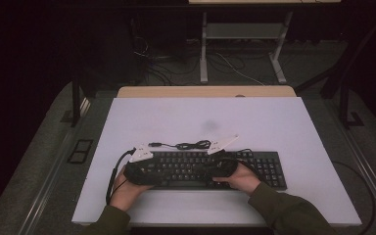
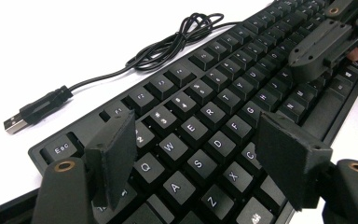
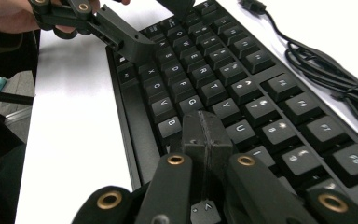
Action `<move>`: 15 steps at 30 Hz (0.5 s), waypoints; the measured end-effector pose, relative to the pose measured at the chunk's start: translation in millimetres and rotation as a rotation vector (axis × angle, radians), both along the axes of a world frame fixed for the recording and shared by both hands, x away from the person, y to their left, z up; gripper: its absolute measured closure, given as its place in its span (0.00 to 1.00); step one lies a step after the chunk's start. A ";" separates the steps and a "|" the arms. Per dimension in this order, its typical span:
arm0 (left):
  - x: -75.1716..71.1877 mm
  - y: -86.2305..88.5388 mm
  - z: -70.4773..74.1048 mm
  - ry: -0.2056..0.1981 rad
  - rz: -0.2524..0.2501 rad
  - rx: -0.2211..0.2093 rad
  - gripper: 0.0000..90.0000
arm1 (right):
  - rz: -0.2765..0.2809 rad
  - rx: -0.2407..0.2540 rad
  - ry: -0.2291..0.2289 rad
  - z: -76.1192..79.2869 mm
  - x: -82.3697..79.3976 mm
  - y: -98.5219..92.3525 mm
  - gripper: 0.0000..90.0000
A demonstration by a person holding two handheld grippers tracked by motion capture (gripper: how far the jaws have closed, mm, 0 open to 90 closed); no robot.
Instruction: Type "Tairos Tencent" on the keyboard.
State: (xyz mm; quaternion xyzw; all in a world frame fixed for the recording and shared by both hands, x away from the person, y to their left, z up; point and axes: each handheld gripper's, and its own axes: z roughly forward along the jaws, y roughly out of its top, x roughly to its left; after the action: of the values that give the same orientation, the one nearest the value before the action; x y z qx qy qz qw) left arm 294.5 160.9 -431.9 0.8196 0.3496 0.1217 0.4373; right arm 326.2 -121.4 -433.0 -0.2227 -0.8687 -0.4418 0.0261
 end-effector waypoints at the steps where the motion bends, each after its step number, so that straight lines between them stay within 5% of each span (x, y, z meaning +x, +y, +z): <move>1: -0.3 0.5 0.0 0.000 -0.001 0.003 0.31 | 0.004 -0.001 -0.002 -0.4 -0.1 1.1 0.99; 15: -1.9 3.4 -0.3 -0.003 0.012 0.000 0.31 | 0.040 -0.050 0.001 -5.5 -4.4 13.9 0.99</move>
State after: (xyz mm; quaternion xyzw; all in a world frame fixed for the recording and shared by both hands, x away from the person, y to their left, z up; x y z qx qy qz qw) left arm 292.6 164.3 -432.2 0.8174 0.3538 0.1253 0.4370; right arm 321.9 -107.4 -438.5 -0.2059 -0.8838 -0.4189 0.0300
